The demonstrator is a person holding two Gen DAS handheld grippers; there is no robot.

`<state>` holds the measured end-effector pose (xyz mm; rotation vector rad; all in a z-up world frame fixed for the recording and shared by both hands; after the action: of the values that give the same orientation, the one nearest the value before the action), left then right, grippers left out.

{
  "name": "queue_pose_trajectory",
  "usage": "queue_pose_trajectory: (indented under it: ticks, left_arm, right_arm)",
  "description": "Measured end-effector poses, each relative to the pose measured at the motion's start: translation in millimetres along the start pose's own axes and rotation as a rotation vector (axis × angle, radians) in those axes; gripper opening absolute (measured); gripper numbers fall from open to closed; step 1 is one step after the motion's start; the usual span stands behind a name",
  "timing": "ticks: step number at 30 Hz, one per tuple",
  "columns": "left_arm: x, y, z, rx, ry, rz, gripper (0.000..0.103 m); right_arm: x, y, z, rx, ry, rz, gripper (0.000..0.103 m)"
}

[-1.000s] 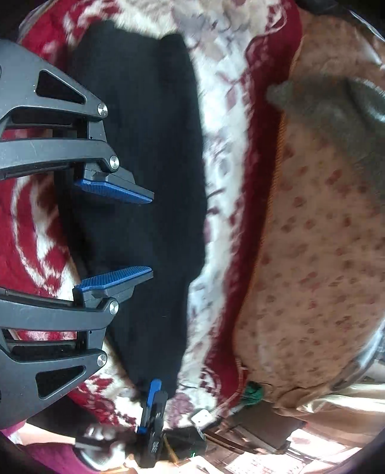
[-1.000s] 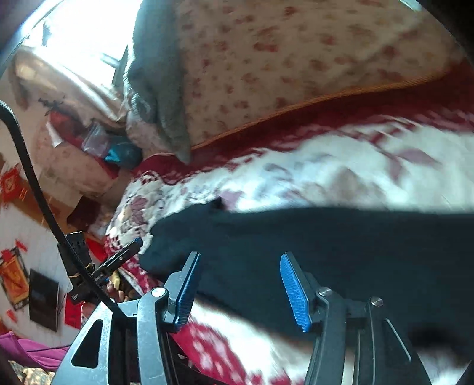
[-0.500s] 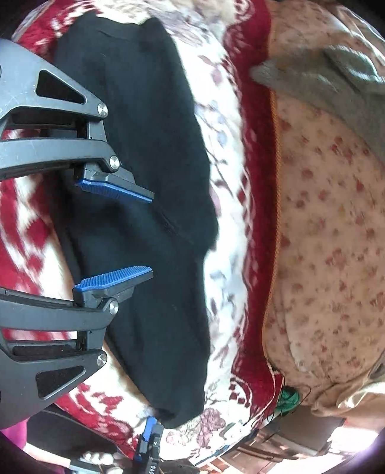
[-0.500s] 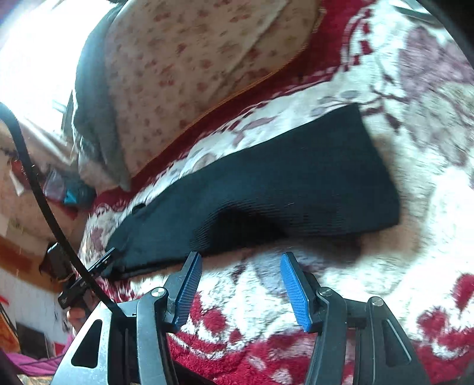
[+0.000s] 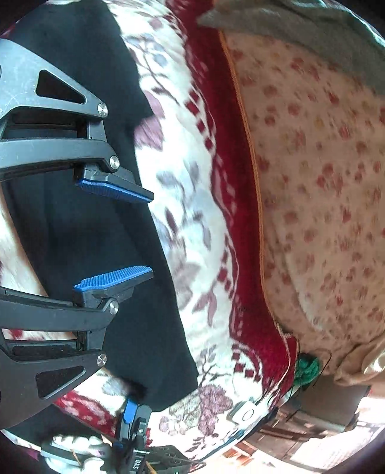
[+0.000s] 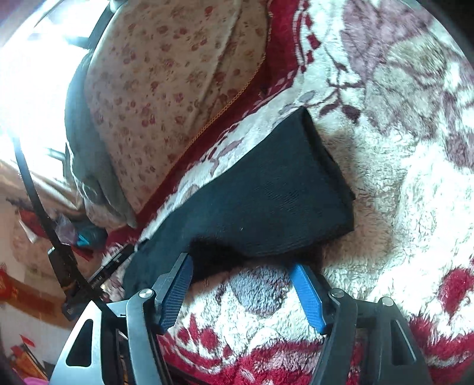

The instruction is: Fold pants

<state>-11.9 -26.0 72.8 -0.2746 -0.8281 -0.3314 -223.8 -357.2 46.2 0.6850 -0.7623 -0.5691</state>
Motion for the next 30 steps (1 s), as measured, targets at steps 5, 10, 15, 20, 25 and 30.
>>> queue_pose_trajectory:
  ticks: [5, 10, 15, 20, 25, 30]
  left_arm:
    - [13, -25, -14, -0.031, -0.002, -0.035, 0.043]
    - [19, -42, -29, -0.04, 0.01, -0.06, 0.043]
    - [19, -55, -41, -0.045, 0.022, -0.086, 0.043]
    - [21, -63, -54, -0.052, 0.037, -0.099, 0.043]
    - [23, -69, -65, -0.063, 0.052, -0.113, 0.043]
    - [25, -77, -78, -0.092, 0.07, -0.125, 0.043]
  right_arm:
    - [6, -10, 3, 0.03, -0.038, -0.073, 0.065]
    - [11, -12, 2, 0.044, -0.041, -0.083, 0.065]
    - [15, -17, 0, 0.068, -0.048, -0.113, 0.065]
    - [17, -16, -1, 0.073, -0.047, -0.121, 0.065]
    - [16, -19, 6, 0.077, -0.037, -0.122, 0.065]
    - [21, -25, -1, 0.089, -0.048, -0.153, 0.065]
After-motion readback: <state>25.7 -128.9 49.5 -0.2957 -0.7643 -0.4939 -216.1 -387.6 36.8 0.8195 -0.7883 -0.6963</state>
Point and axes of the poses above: each gripper's, at about its wrist camera, not at the fingertips, and z roughly against the way its jaws point, y to its left, x to its top, the point moved 1 cm from there along -z, roughly the way its jaws point, and after that the axes turned 12 degrees about -y, right-handed, at the moved point
